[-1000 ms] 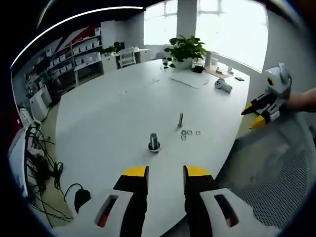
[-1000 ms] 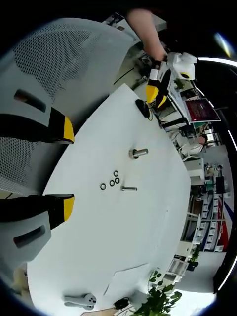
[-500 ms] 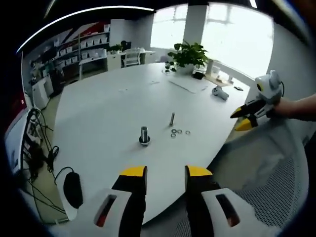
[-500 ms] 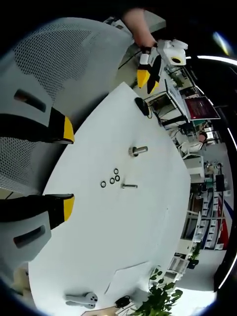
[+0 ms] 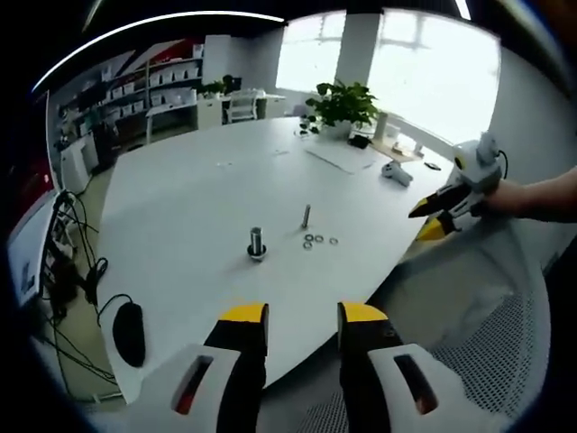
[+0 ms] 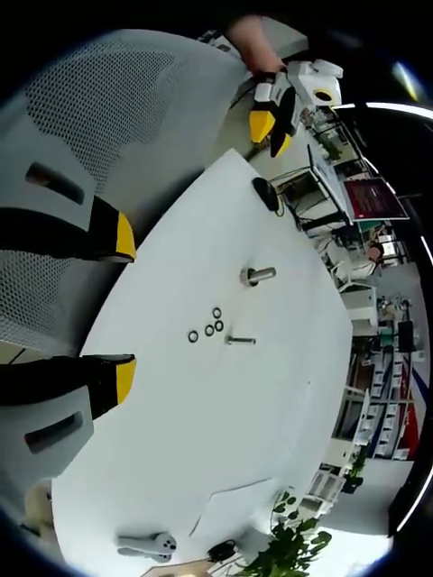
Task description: Place the washer onto the threaded stud by aligning its center hole with the stud, sliding it down to the base, and recovering from edge contact or off-axis alignment until the washer reaches the visible bottom stop.
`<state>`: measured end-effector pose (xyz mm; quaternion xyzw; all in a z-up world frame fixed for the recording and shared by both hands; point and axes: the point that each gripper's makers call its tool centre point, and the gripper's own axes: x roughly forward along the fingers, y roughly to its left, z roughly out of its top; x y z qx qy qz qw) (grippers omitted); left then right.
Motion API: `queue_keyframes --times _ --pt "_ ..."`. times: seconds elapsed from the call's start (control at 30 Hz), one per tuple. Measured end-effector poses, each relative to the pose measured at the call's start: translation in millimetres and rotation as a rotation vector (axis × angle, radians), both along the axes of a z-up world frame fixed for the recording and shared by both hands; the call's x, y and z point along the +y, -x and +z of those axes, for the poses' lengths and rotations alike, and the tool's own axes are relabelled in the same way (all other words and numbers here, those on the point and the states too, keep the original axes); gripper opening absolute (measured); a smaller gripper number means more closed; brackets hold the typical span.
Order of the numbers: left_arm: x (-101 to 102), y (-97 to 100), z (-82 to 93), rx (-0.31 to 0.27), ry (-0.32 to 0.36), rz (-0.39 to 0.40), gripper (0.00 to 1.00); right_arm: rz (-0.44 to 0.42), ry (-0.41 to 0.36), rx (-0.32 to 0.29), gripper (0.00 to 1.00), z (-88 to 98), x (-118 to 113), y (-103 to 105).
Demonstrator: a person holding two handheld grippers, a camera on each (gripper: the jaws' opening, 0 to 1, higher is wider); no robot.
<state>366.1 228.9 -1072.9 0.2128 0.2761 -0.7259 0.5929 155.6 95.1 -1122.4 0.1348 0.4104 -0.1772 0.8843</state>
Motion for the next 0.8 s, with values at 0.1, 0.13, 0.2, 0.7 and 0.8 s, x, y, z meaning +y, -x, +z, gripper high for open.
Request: queue_keyframes --times 0.1,0.13,0.2,0.7,0.8 --pt "2.8 2.4 -0.6 -0.003 0.000 -0.001 0.29 -0.003 0.004 0.003 0.43 -1.0 -1.7 1.6" --pt "3.6 3.3 0.1 -0.003 0.005 -0.003 0.29 -0.007 0.005 0.002 0.43 -2.5 -3.3 2.4" --pt "4.2 3.1 -2.2 -0.005 0.009 -0.006 0.29 -0.011 0.006 0.002 0.43 -2.7 -4.4 2.6" --pt "1.4 5.8 -2.5 -0.032 0.052 -0.032 0.30 -0.020 0.011 0.021 0.43 -0.2 -2.9 3.7" --pt "0.5 6.6 0.1 -0.015 0.055 -0.026 0.31 -0.046 0.000 0.020 0.43 -1.0 -6.3 5.9"
